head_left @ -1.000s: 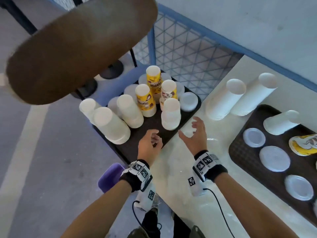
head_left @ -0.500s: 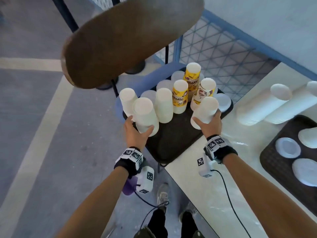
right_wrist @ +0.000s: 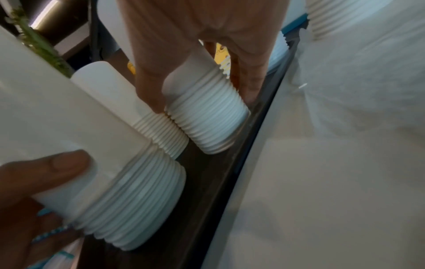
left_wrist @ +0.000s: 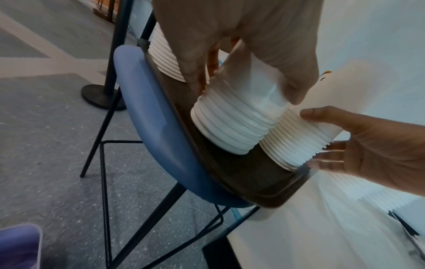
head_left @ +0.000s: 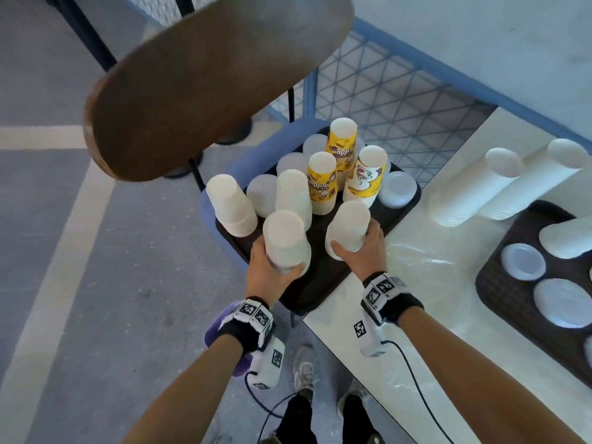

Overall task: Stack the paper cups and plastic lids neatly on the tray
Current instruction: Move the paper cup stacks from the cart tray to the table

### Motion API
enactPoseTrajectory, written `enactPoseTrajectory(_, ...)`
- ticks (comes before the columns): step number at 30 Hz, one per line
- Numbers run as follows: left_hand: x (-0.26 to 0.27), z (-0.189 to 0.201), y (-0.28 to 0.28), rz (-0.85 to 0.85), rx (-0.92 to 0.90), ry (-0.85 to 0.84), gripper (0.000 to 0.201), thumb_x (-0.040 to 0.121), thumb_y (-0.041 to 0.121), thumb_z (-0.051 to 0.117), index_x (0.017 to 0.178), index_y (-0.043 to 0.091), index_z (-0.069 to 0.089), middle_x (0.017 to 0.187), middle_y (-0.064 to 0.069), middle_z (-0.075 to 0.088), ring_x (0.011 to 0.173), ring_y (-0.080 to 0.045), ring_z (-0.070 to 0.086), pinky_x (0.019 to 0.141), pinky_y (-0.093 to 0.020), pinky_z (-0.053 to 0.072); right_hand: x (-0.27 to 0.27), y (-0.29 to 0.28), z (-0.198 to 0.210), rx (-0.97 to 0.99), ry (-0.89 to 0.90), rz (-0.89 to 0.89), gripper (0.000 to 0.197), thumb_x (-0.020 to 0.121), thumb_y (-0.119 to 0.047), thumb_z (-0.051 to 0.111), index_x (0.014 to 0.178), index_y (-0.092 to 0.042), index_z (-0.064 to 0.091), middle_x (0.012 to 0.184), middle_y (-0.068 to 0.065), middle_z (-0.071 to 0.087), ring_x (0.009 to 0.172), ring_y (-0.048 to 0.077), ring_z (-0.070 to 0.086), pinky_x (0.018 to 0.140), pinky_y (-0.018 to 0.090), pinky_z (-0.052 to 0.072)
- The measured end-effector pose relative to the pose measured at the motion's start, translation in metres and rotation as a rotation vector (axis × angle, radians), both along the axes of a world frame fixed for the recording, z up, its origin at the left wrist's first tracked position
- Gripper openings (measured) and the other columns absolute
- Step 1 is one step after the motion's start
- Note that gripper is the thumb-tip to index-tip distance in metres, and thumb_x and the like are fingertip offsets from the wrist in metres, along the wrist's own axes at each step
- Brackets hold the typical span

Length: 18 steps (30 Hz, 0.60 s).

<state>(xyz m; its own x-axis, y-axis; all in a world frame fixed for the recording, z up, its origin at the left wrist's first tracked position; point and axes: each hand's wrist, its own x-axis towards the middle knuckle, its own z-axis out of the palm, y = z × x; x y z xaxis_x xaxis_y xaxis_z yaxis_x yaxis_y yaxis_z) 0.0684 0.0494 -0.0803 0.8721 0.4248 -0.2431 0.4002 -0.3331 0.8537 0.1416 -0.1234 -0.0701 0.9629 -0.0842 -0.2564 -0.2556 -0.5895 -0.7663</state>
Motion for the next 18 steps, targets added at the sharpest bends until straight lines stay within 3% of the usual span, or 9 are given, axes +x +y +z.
enactPoseTrajectory(4, 0.000, -0.007, -0.007, -0.060, -0.059, 0.006, 0.101, 0.056, 0.025, 0.088, 0.135, 0.019, 0.026, 0.138, -0.001, 0.038, 0.122, -0.012, 0.038, 0.098, -0.024, 0.031, 0.003, 0.003, -0.008, 0.075, 0.089, -0.035, 0.097, 0.060, -0.026, 0.086, 0.138, -0.015, 0.029, 0.135, 0.012, 0.045, 0.125, 0.031, 0.043, 0.101, 0.044, 0.041)
enactPoseTrajectory(7, 0.002, -0.011, -0.010, -0.034, -0.094, 0.014, 0.108, 0.050, 0.035, 0.085, 0.138, 0.023, 0.023, 0.137, 0.001, 0.042, 0.123, -0.015, 0.041, 0.097, -0.025, 0.033, 0.006, 0.005, -0.008, 0.080, 0.137, -0.003, 0.094, 0.064, -0.027, 0.084, 0.140, -0.018, 0.029, 0.134, 0.010, 0.051, 0.123, 0.032, 0.047, 0.100, 0.042, 0.042)
enactPoseTrajectory(10, 0.004, -0.013, -0.016, -0.010, -0.072, 0.036, 0.105, 0.056, 0.031, 0.087, 0.139, 0.020, 0.024, 0.134, 0.002, 0.044, 0.121, -0.015, 0.042, 0.095, -0.023, 0.032, 0.007, 0.003, -0.007, 0.079, 0.142, 0.024, 0.089, 0.066, -0.027, 0.082, 0.138, -0.018, 0.031, 0.130, 0.010, 0.055, 0.121, 0.032, 0.050, 0.098, 0.041, 0.043)
enactPoseTrajectory(14, 0.003, -0.012, -0.023, 0.019, -0.077, 0.027, 0.106, 0.042, 0.046, 0.079, 0.134, 0.019, 0.032, 0.120, 0.007, 0.048, 0.110, -0.011, 0.044, 0.091, -0.024, 0.035, 0.003, 0.001, -0.006, 0.142, 0.129, 0.014, 0.090, 0.064, -0.025, 0.083, 0.138, -0.020, 0.032, 0.129, 0.009, 0.056, 0.120, 0.031, 0.051, 0.098, 0.041, 0.044)
enactPoseTrajectory(18, 0.000, -0.015, -0.025, 0.046, -0.064, 0.029, 0.106, 0.041, 0.047, 0.079, 0.132, 0.014, 0.037, 0.127, -0.002, 0.053, 0.113, -0.016, 0.049, 0.096, -0.030, 0.039, -0.005, -0.010, -0.003, 0.235, 0.089, -0.032, 0.089, 0.063, -0.022, 0.084, 0.136, -0.018, 0.034, 0.129, 0.007, 0.055, 0.119, 0.027, 0.051, 0.097, 0.036, 0.043)
